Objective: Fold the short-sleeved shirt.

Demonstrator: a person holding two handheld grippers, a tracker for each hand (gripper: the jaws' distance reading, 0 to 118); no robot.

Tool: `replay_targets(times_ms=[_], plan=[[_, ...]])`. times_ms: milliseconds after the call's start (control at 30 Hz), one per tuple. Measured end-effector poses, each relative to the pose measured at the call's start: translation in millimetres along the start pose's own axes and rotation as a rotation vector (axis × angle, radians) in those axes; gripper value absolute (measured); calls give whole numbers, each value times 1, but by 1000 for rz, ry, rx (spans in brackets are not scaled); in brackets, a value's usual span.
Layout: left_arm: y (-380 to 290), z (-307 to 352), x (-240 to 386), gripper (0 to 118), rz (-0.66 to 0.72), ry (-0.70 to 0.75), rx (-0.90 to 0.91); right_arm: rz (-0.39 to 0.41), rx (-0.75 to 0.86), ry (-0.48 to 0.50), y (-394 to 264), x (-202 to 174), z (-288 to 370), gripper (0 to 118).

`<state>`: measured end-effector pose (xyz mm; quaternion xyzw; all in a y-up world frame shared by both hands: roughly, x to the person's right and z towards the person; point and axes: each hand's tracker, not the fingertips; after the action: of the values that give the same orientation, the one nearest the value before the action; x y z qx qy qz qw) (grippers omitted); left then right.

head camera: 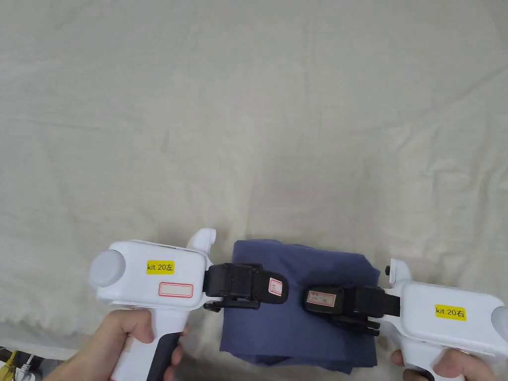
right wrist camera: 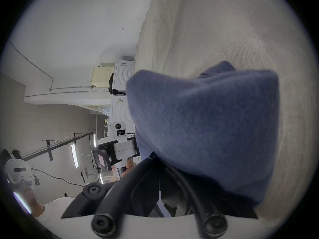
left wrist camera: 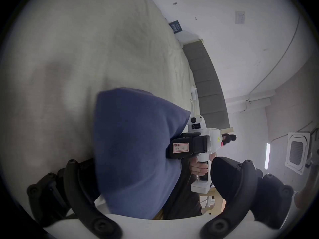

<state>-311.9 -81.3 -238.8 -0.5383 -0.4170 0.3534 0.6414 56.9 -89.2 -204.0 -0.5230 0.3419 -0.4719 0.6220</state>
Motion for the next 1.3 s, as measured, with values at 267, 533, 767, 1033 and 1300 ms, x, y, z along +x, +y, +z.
replay_targets(times_ms=[267, 533, 767, 1033, 1300], plan=[[4, 32, -19, 19, -5, 115, 21, 74, 24, -26, -7, -29, 7, 0], [18, 99, -15, 19, -40, 97, -6, 181, 124, -5, -12, -89, 29, 0], [60, 297, -48, 19, 21, 341, 132, 231, 204, -20, 1, -126, 26, 0], [115, 488, -90, 19, 124, 738, 179, 246, 236, -99, 26, -141, 0, 0], [114, 507, -76, 113, 54, 892, 274, 269, 201, -140, 31, -157, -13, 0]])
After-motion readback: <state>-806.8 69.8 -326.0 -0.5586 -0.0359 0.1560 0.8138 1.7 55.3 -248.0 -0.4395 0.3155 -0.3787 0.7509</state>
